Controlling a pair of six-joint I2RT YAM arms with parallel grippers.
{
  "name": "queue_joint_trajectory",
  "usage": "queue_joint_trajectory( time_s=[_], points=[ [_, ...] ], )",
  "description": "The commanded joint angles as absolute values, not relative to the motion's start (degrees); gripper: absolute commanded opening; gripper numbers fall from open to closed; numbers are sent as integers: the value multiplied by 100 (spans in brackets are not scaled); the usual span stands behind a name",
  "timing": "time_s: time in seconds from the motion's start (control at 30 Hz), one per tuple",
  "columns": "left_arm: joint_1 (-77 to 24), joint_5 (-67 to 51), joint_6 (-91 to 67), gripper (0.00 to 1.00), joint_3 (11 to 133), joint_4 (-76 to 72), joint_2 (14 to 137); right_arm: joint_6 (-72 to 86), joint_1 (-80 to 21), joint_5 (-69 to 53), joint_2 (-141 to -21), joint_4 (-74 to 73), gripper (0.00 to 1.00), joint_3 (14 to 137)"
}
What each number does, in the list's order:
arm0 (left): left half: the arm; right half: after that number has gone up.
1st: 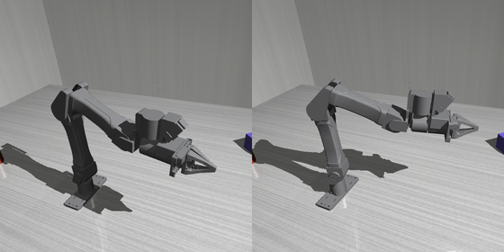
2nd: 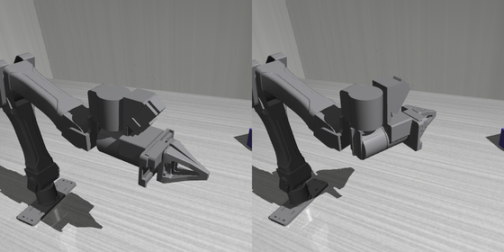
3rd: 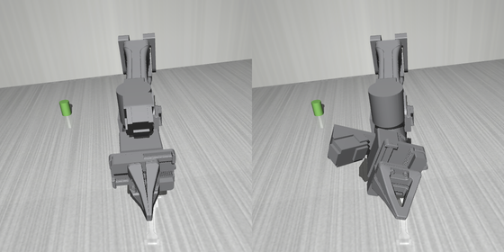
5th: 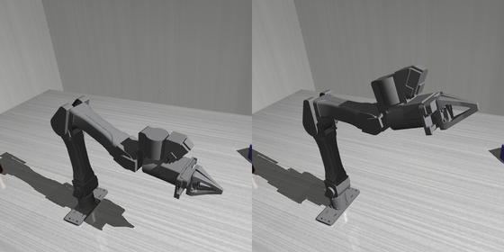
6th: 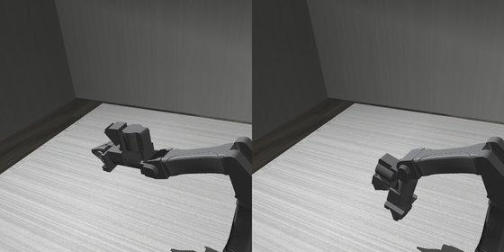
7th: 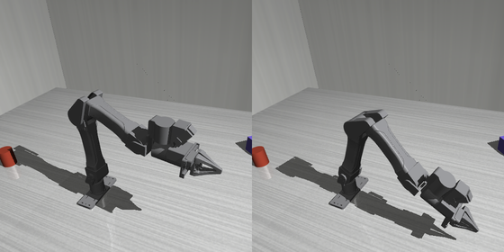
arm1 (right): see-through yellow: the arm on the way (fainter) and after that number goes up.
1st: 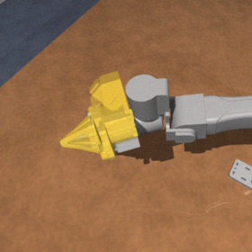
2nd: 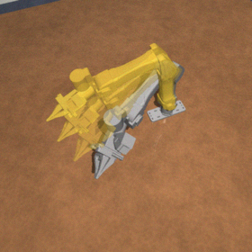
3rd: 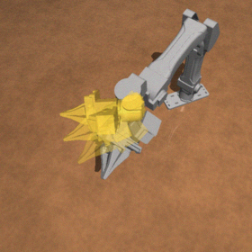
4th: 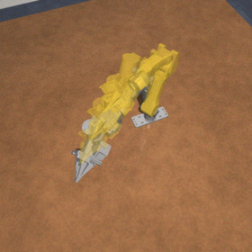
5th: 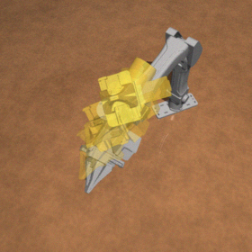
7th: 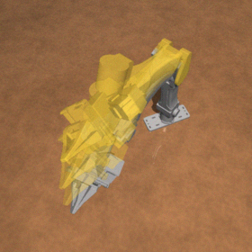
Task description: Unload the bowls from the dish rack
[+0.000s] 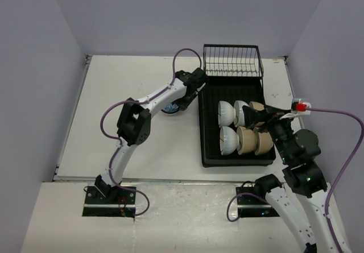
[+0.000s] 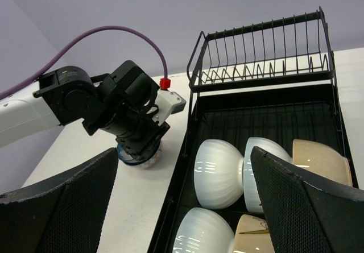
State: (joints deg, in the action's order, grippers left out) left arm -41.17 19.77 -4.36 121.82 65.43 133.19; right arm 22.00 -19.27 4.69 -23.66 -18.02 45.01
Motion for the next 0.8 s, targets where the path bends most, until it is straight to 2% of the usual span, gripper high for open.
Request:
queue_joint_trajectory(
  time_s=[0.0, 0.1, 0.23, 0.77],
  points=[
    [-4122, 2057, -360, 41, 12340, 6644, 13096, 2101, -1925, 360, -2443, -1652, 99, 4685],
    [-4131, 2109, -395, 57, 12384, 6653, 12930, 2101, -1925, 352, -2496, -1644, 99, 4676],
    [-4131, 2215, -448, 70, 12436, 6627, 12736, 2101, -1925, 299, -2549, -1644, 99, 4693],
    [-4131, 2470, -598, 74, 12340, 6408, 12446, 2065, -1925, 343, -2461, -1705, 99, 4702]
  ],
)
